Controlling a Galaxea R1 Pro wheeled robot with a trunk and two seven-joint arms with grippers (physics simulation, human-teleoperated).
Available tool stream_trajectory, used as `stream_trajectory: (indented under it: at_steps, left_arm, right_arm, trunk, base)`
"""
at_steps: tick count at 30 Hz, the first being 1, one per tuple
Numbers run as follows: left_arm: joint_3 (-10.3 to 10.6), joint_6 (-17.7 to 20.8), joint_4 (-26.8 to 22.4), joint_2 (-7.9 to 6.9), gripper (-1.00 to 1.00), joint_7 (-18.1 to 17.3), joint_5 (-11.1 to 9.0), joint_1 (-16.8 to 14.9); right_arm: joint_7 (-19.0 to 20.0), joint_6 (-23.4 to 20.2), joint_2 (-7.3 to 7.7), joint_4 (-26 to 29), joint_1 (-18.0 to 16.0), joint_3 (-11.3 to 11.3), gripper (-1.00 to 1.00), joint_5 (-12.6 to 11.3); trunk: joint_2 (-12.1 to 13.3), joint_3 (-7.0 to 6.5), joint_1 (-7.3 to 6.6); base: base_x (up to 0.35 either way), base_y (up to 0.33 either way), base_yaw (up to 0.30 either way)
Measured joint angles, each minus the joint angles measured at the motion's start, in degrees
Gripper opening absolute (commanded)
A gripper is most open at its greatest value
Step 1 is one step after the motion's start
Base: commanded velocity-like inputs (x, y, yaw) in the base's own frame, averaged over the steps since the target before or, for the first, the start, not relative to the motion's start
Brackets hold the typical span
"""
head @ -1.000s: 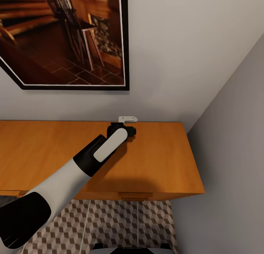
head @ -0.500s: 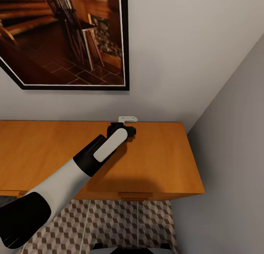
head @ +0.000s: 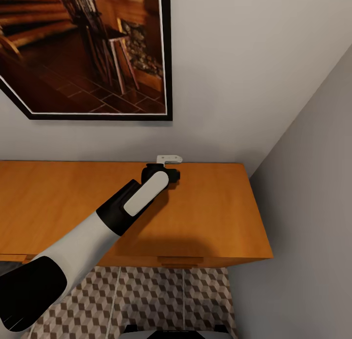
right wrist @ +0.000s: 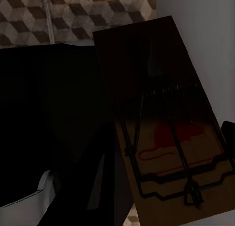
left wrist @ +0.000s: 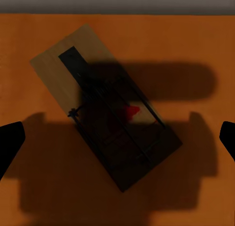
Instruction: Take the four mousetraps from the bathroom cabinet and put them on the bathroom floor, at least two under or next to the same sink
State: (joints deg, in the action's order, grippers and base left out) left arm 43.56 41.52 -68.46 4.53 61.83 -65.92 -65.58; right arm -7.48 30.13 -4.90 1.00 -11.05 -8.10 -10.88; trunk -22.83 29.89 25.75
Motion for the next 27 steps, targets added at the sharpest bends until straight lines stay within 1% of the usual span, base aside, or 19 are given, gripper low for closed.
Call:
stream_trajectory:
  at_steps: [5,27]
  left_arm:
    - [0.0,0.0,0.0,-0.03,1.0,0.0,0.0,0.0]
    - [0.0,0.0,0.0,-0.12,1.0,0.0,0.0,0.0]
  right_arm:
    - [0.0,0.0,-0.02,0.0,0.0,0.0,-1.0,0.0]
    - [0.0,0.0,-0.03,0.0,0.0,0.0,-1.0,0.0]
  trunk:
    - [0.0,0.22,0.0]
    - [0.0,1.99,0.0]
  base:
    - [0.0,0.0,0.0]
    - [0.0,0.0,0.0]
